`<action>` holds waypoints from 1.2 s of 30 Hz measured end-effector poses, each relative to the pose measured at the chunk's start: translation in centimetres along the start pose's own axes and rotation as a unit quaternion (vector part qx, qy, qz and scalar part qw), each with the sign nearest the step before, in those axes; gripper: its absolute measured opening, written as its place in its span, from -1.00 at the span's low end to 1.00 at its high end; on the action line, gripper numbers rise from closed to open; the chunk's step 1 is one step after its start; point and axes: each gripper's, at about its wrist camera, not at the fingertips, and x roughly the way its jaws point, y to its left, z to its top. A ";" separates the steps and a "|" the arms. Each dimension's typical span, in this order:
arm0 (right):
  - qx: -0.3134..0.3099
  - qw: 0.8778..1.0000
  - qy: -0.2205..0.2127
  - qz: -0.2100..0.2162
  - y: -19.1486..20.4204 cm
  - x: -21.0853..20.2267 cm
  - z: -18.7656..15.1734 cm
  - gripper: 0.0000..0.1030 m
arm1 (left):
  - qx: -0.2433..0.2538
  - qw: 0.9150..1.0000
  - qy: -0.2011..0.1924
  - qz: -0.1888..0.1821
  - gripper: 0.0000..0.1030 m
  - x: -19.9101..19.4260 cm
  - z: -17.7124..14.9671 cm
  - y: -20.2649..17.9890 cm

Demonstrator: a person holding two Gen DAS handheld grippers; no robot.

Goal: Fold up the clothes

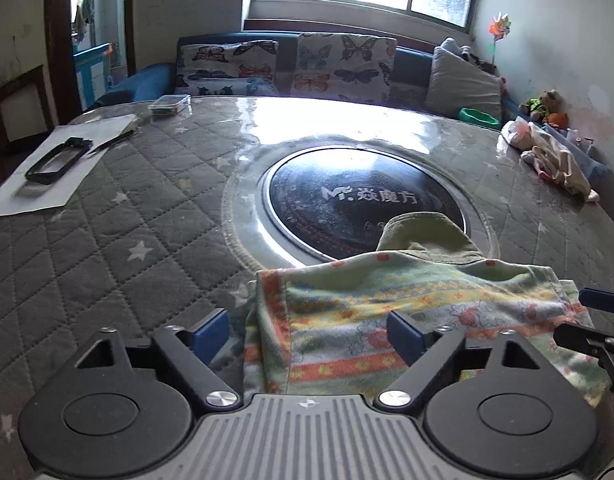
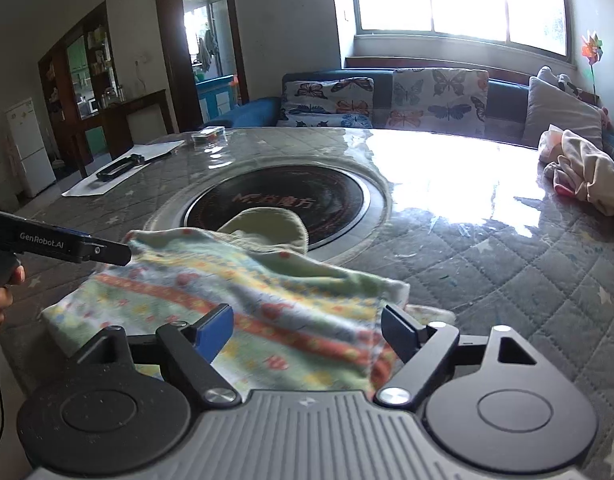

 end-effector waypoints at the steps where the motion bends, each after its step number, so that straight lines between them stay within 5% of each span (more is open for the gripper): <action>1: 0.001 1.000 0.000 0.001 0.2 -0.1 -0.1 0.64 | 0.001 1.000 0.002 0.007 0.80 -0.2 -0.1 -0.1; 4: 0.002 1.000 -0.006 -0.004 0.7 -0.7 -0.4 0.86 | 0.002 1.000 0.004 0.019 0.92 -0.8 -0.6 -0.2; 11: 0.007 1.000 -0.020 -0.005 1.3 -1.7 -0.6 1.00 | 0.013 0.999 0.003 0.043 1.00 -2.0 -1.5 -0.9; 36: 0.026 0.998 -0.053 -0.013 2.5 -4.2 -1.9 1.00 | 0.031 0.997 0.001 0.075 1.00 -4.9 -3.6 -2.8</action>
